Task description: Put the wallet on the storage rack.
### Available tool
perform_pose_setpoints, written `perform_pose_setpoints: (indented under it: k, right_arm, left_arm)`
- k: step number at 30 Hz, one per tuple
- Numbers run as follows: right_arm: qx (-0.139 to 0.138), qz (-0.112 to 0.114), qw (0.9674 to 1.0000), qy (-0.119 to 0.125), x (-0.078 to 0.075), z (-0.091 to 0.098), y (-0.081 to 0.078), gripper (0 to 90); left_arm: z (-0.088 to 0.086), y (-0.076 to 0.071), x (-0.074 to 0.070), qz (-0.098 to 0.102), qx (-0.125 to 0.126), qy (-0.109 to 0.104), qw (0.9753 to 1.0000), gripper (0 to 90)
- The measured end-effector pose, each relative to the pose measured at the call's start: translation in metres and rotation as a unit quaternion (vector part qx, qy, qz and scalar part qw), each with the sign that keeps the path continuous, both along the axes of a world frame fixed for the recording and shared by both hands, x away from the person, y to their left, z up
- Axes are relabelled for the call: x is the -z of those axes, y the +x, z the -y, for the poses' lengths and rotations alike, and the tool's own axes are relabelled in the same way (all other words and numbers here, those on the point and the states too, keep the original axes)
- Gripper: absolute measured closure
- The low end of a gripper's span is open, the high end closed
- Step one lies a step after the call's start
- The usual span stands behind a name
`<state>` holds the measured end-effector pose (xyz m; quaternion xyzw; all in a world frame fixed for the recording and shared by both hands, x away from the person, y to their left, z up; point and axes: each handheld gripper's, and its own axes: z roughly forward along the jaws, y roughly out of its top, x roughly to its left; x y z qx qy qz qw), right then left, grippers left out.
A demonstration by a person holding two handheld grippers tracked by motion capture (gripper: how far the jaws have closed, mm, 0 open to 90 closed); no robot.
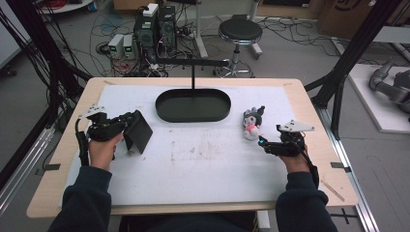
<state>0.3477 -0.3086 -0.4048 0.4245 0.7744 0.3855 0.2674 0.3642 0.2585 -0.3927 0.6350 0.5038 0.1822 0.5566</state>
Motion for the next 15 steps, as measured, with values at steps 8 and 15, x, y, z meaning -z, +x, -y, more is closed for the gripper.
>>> perform_pose_setpoints:
  k: [8,15]
  right_arm:
    - [0.000,-0.002,1.0000,-0.001,0.0005,0.0004,0.0001,17.7]
    - [-0.001,-0.002,1.0000,-0.001,0.0009,0.0011,0.0005,17.7]
  left_arm:
    - [-0.0011,0.0015,0.0029,0.005,0.000,-0.006,1.0000,47.9]
    - [0.0022,-0.0028,0.0020,0.012,0.005,0.009,0.9999,31.2]
